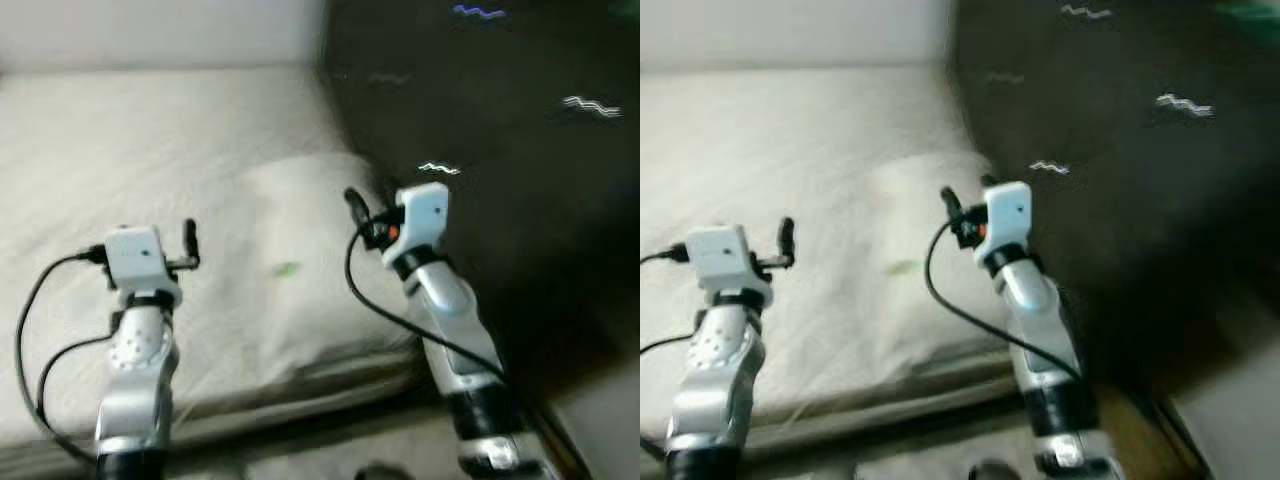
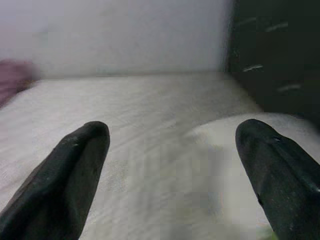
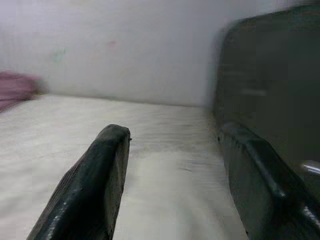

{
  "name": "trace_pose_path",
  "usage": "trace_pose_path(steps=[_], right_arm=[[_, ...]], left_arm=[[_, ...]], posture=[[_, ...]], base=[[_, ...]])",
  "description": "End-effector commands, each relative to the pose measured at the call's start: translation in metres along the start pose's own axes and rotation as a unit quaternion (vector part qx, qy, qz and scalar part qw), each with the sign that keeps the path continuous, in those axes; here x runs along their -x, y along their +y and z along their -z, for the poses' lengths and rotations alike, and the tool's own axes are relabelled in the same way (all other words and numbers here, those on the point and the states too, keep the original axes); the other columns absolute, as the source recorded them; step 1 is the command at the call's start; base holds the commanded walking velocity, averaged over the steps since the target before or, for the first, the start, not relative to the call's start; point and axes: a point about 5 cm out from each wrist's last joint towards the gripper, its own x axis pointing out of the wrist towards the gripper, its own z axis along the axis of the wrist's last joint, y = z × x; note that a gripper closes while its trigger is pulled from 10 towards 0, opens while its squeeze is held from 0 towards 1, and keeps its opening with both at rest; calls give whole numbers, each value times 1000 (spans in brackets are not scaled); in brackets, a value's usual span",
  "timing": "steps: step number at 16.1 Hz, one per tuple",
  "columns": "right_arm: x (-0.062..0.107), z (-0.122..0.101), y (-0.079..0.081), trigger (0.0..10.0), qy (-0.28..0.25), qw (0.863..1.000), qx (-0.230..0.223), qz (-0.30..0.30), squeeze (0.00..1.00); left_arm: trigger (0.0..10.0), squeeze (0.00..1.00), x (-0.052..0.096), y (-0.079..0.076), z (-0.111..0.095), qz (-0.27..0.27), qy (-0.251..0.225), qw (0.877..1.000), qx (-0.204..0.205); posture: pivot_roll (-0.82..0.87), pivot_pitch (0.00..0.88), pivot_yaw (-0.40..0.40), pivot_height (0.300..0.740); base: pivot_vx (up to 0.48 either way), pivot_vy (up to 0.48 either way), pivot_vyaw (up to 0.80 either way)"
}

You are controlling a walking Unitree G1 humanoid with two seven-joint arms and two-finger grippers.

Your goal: Clean up the room

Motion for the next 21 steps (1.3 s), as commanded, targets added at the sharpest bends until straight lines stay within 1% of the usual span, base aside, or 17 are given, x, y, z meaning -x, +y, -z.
trace_pose_path(steps=[1,6,7,8,12,14,21], right_arm=[[4,2,-5,10000,8,1000,4,9,0],[9,3,-6,10000,14,1000,8,12,0],[9,2,-6,10000,12,1000,16,7,0],[10,1,-5,10000,7,1000,23,0,0],[11,3,-5,10000,14,1000,23,10,0],[12,6,-6,10000,23,999,16,24,0],[14,7,-9,10000,28,999,17,38,0]], left_arm=[[10000,0,4,-6,3,13,5,1000,2],[10000,0,3,-7,3,12,5,1000,2],[10000,0,3,-8,4,11,4,1000,1],[10000,0,4,-8,4,9,4,1000,1],[10000,0,6,-9,5,5,6,1000,1],[10000,0,7,-8,6,4,8,1000,-1],[10000,0,8,-7,7,5,11,1000,-3]], posture=[[-9,0,-25,740],[-14,0,-24,740],[-17,0,-24,740],[-18,0,-26,740],[-16,0,-29,740],[-16,0,-28,740],[-19,4,-24,740]], base=[[0,0,0],[0,0,0],[0,0,0],[0,0,744],[0,0,720],[0,0,0],[0,0,0]])
